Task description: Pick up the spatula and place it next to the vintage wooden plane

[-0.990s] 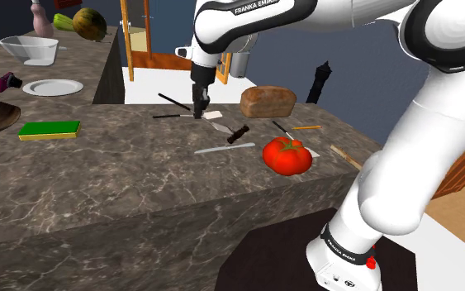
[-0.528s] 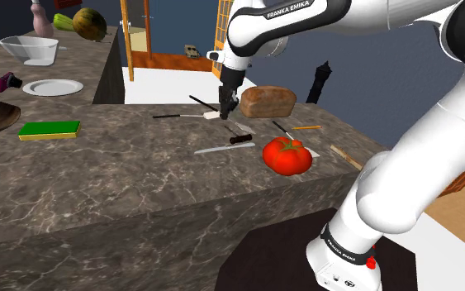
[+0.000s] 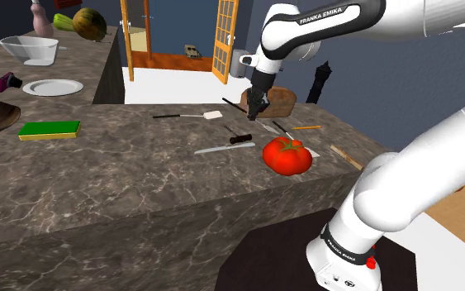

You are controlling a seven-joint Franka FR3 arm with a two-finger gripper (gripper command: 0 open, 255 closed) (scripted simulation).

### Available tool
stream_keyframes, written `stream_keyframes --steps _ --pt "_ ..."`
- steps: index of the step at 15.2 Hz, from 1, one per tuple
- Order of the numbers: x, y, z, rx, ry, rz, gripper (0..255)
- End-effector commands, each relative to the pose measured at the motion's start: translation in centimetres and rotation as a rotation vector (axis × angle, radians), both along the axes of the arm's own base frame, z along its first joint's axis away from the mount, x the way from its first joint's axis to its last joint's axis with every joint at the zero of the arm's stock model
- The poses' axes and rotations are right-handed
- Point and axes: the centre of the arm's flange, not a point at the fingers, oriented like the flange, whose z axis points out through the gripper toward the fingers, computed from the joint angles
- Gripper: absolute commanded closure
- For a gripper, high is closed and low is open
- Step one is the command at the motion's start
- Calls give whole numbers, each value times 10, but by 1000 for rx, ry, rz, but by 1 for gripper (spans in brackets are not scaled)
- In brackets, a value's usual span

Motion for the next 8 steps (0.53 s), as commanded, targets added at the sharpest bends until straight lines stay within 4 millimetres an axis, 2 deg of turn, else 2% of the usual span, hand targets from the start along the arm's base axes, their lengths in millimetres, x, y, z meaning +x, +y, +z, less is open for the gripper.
stream_keyframes --steps 1,8 --pt "-18 -18 1 0 0 1 255" --pt "-77 -88 1 0 0 1 255"
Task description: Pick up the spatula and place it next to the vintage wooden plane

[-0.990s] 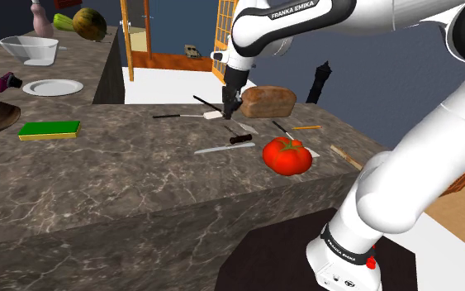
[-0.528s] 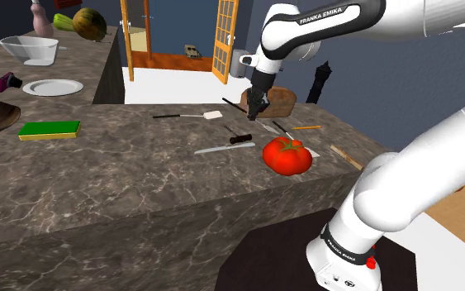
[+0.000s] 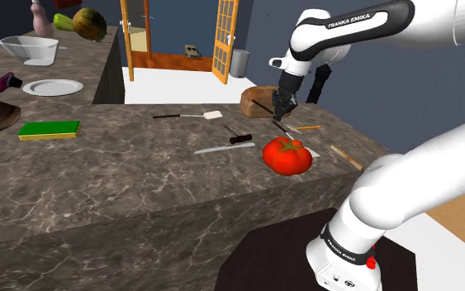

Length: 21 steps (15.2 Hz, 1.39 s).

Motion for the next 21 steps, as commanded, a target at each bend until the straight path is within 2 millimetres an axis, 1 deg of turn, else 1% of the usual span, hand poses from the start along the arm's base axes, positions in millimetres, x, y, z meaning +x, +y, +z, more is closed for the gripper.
stream_keyframes --steps 1,21 --pt "-18 -21 -2 0 0 2 255" --pt "-188 -223 -2 0 0 2 255"
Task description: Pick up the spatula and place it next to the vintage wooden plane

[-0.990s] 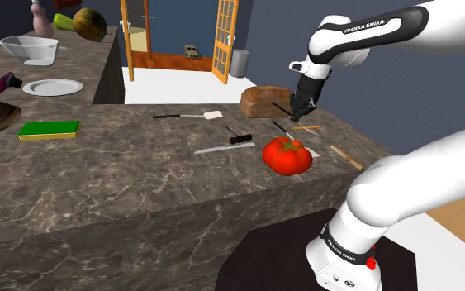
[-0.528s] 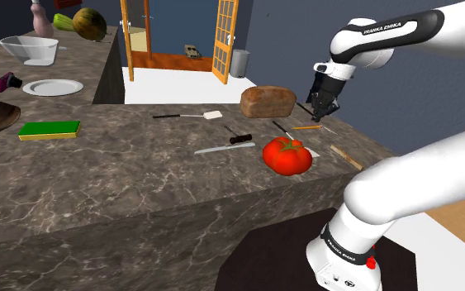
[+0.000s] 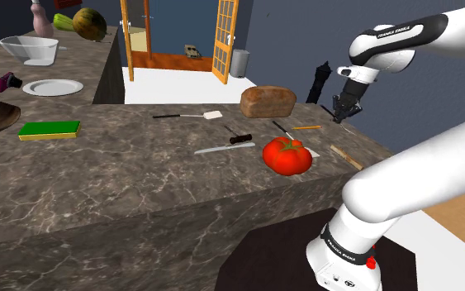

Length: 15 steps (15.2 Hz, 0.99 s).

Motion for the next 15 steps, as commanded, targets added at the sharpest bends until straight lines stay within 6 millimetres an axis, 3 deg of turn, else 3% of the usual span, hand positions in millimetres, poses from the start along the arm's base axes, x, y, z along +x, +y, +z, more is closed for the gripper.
stream_keyframes --steps 1,5,15 --pt "-16 -19 0 0 0 2 255" --pt "-48 -57 0 0 0 2 255" --pt "-48 -57 -53 0 0 2 255"
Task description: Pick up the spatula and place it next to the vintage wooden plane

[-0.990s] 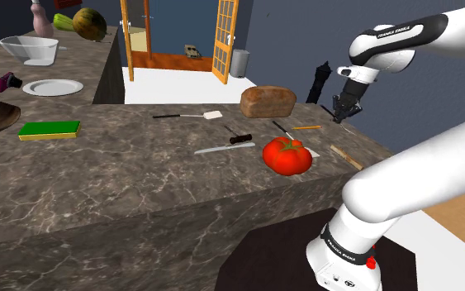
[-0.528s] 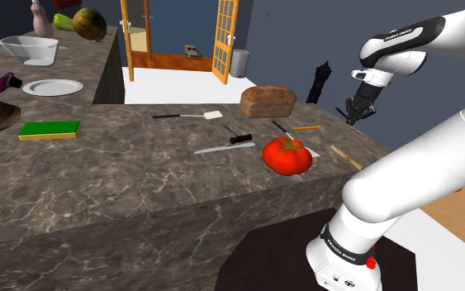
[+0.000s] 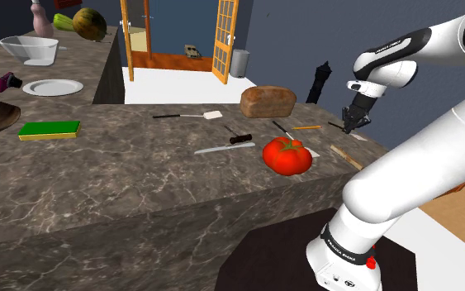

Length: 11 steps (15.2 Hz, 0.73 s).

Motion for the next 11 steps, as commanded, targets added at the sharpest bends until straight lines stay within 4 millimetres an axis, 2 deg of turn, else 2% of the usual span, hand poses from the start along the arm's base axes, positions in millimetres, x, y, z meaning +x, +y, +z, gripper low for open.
stream_keyframes --steps 1,4,11 --pt "0 0 -9 -1 0 0 255" --pt "0 0 -28 -1 0 0 255" --pt "0 0 -28 -1 0 0 255"
